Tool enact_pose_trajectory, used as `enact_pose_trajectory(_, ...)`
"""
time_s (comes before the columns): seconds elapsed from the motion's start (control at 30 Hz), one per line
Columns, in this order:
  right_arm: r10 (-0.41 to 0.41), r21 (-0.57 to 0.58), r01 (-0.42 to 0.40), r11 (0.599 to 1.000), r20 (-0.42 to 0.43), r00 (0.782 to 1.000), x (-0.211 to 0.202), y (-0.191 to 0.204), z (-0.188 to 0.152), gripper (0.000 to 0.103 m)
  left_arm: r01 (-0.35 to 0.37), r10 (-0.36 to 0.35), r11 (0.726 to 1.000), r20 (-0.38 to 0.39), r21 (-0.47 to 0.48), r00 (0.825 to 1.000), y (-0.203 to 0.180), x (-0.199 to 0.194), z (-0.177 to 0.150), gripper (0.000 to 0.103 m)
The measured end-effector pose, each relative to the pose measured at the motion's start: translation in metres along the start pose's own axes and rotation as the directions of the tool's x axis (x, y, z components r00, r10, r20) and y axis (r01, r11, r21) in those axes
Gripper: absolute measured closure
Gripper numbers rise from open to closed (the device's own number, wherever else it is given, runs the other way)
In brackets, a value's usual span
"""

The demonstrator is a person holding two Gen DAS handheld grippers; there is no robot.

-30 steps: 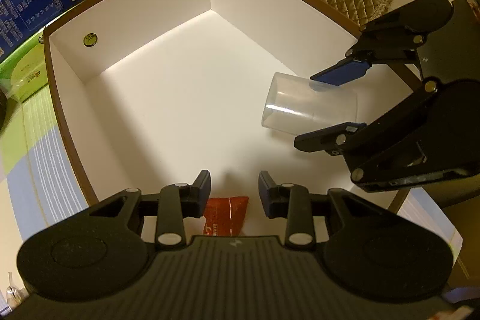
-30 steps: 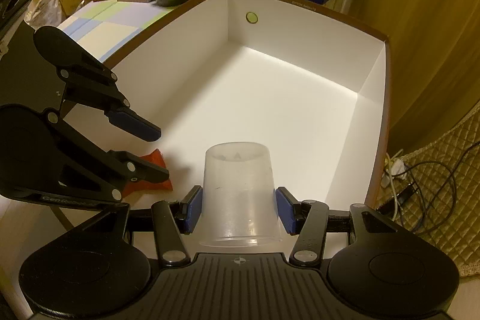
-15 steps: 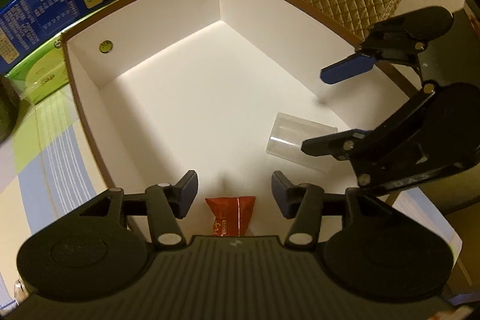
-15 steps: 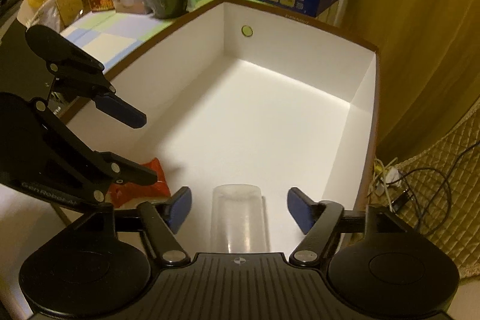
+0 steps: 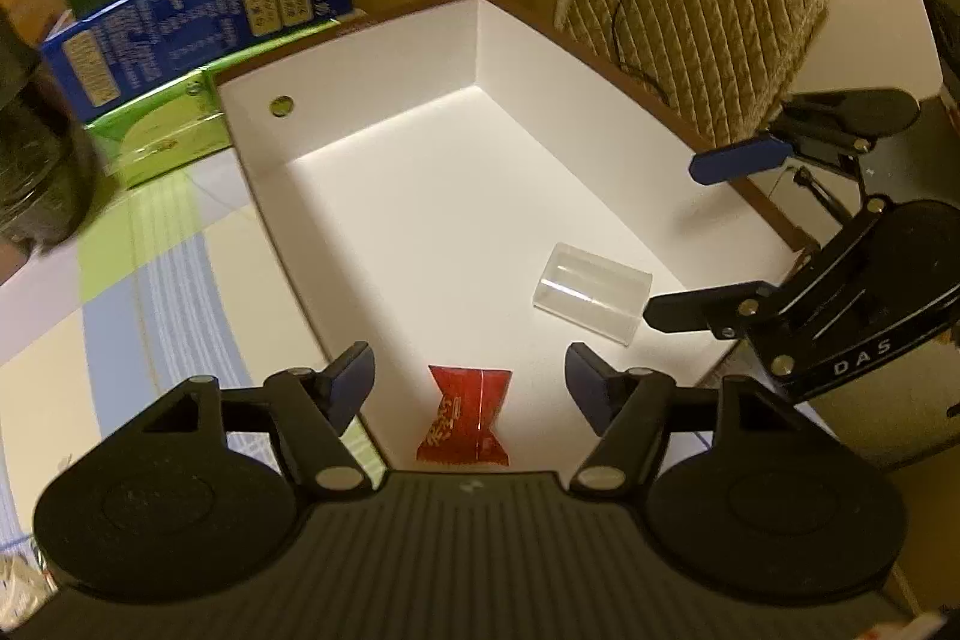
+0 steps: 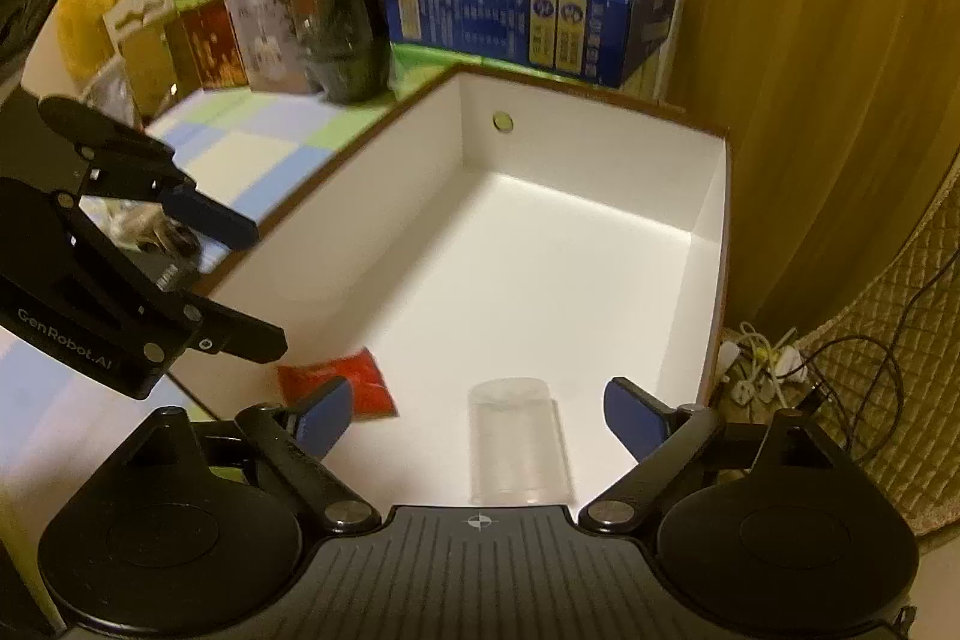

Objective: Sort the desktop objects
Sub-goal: 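Open the right tool to drop the cup while the left tool drops the packet into the box, then withdraw both tools from the brown box back over the table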

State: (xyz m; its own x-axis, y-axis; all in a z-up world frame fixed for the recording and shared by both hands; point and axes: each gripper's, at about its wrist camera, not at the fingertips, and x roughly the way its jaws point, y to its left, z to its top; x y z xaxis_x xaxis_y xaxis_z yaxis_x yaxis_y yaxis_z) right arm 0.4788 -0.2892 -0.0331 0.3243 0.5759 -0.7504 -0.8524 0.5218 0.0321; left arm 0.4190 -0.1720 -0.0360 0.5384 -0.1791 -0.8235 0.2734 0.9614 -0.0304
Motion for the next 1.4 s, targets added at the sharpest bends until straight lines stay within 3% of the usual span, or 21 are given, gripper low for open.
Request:
enact_pose_trajectory(0.57, 0.025, 0.004, -0.026, 1.0, 0.11, 0.994, -0.046, 0.045, -0.006, 0.006, -0.027, 0.04, 0.992, 0.101, -0.125, 0.994, 0.005, -0.074, -0.038, 0.032)
enact_pose_trajectory(0.93, 0.095, 0.022, -0.1, 0.995, 0.154, 0.983, -0.051, 0.096, -0.014, 0.005, -0.055, 0.078, 0.979, 0.111, -0.196, 0.991, 0.02, -0.115, -0.093, 0.032)
enact_pose_trajectory(1.4, 0.211, -0.031, -0.209, 0.978, 0.158, 0.965, -0.029, 0.18, -0.003, 0.005, -0.186, 0.208, 0.911, 0.021, -0.367, 0.978, 0.093, -0.163, -0.177, 0.032)
